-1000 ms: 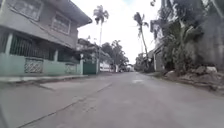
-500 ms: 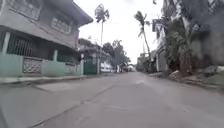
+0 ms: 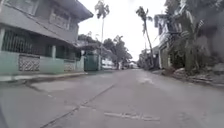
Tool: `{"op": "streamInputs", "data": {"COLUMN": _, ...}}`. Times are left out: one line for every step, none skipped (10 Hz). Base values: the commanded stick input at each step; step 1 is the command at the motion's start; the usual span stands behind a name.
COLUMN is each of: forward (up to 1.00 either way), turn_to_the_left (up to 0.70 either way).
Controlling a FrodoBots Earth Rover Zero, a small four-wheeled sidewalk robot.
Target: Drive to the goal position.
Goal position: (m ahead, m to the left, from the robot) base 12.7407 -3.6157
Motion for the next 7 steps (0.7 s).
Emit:
{"op": "streamInputs", "data": {"forward": 0.7, "turn_to_the_left": -0.02}}
{"op": "streamInputs", "data": {"forward": 0.7, "turn_to_the_left": -0.03}}
{"op": "streamInputs", "data": {"forward": 0.7, "turn_to_the_left": -0.03}}
{"op": "streamInputs", "data": {"forward": 0.7, "turn_to_the_left": -0.04}}
{"op": "streamInputs", "data": {"forward": 0.7, "turn_to_the_left": -0.05}}
{"op": "streamInputs", "data": {"forward": 0.7, "turn_to_the_left": -0.16}}
{"op": "streamInputs", "data": {"forward": 0.7, "turn_to_the_left": -0.31}}
